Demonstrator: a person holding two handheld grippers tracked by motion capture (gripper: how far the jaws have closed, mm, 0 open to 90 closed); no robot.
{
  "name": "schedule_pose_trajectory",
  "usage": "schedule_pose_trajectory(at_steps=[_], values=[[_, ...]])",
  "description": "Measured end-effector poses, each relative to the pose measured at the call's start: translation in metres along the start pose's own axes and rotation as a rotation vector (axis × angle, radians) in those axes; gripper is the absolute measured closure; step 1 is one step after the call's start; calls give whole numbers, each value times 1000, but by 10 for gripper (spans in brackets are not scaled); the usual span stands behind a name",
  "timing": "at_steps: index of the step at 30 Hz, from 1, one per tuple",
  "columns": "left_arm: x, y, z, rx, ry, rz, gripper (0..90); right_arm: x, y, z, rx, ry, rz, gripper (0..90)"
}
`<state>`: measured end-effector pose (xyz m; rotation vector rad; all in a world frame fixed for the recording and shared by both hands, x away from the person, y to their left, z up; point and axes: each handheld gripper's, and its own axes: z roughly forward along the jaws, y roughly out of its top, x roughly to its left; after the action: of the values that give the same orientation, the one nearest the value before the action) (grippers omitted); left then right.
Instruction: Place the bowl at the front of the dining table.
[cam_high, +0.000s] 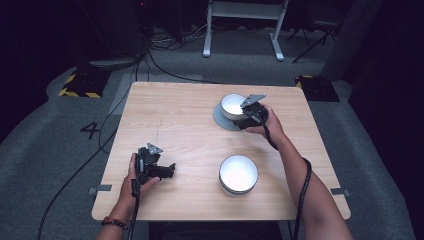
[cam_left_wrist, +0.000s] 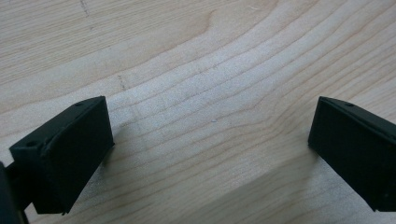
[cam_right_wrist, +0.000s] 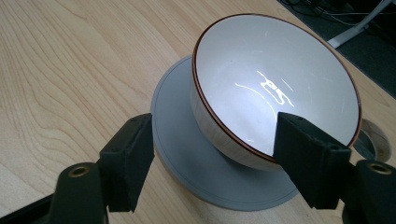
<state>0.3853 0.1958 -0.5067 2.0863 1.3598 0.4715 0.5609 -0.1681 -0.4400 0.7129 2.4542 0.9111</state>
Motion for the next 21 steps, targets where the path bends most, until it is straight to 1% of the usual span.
schedule_pose_trajectory(at_steps=[1,2,3,5,6,7,10,13,14,15,17,19,20,21], values=[[0,0,0,-3,-1,-1,0,1,0,0,-4,-1,11,284],[0,0,0,-1,0,0,0,2,0,-1,-3,-7,11,279],[0,0,0,-1,0,0,0,2,-1,-1,-5,-6,-2,274],[0,0,0,-2,-1,-1,0,3,-2,-3,-6,-14,0,270],[0,0,0,-1,0,0,0,3,-2,-4,-2,-6,-9,267],[0,0,0,-2,-1,-1,0,4,-3,-4,-5,-2,-7,264],[0,0,0,-1,0,0,0,4,-4,-6,0,-4,-23,261],[0,0,0,-3,-1,-1,0,6,-5,-8,6,-3,-31,260],[0,0,0,-1,-4,-3,0,6,-5,-9,5,-7,-26,260],[0,0,0,-1,0,0,0,6,-6,-10,8,-7,-40,260],[0,0,0,-1,0,-1,0,7,-6,-11,9,-7,-35,260],[0,0,0,-3,-1,-1,0,6,-7,-12,13,-9,-58,260],[0,0,0,-3,-1,-1,0,7,-7,-13,10,-8,-47,260],[0,0,0,-3,-1,-1,0,7,-7,-13,10,-8,-47,260]])
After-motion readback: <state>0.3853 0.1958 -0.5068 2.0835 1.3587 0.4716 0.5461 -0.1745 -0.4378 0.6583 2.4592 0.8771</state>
